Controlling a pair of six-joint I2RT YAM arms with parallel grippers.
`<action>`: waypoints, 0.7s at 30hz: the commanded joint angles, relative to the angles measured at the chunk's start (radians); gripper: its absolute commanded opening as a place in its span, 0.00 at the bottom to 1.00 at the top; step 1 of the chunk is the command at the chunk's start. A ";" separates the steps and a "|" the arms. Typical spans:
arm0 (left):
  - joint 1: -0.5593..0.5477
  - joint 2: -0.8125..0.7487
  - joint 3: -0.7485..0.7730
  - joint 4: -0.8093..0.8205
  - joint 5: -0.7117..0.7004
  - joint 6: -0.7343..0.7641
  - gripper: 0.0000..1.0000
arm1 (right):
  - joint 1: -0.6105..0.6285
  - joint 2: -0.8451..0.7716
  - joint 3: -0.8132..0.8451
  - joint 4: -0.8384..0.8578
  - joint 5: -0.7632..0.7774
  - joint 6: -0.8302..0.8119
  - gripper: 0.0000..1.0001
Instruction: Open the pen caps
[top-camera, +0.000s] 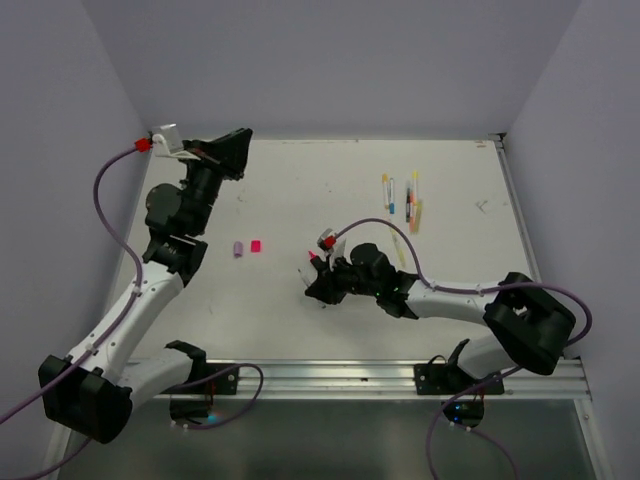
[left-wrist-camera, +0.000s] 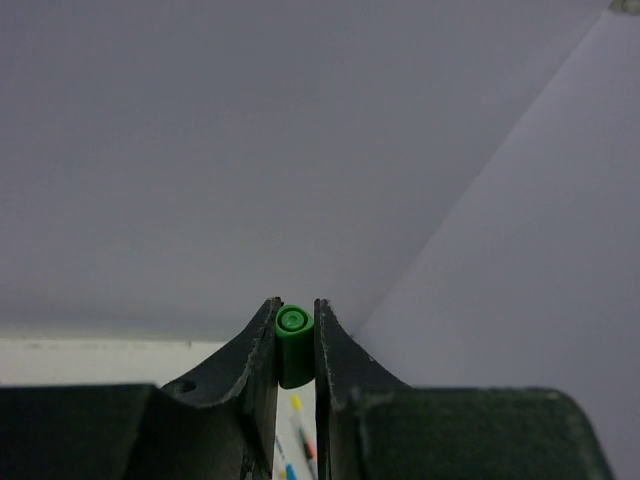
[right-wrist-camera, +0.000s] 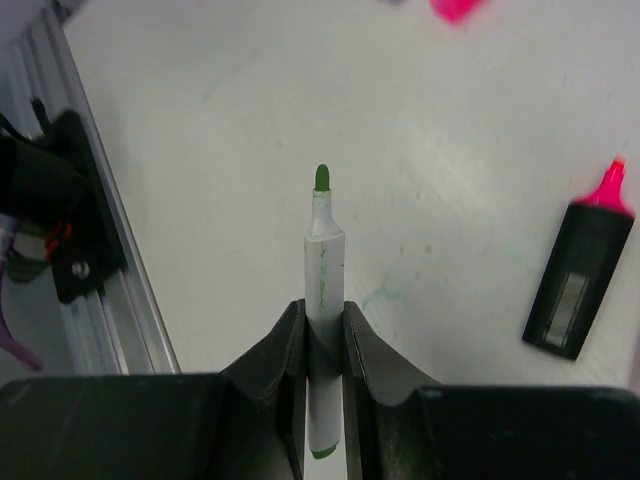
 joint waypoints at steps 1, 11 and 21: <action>0.031 -0.021 0.047 0.203 -0.065 -0.045 0.00 | 0.001 -0.003 -0.017 -0.054 -0.058 -0.010 0.00; 0.065 0.012 0.139 -0.443 -0.116 0.173 0.00 | -0.046 -0.094 0.157 -0.399 0.158 -0.095 0.00; 0.189 0.195 0.169 -0.968 -0.199 0.307 0.03 | -0.265 0.092 0.391 -0.735 0.212 -0.143 0.00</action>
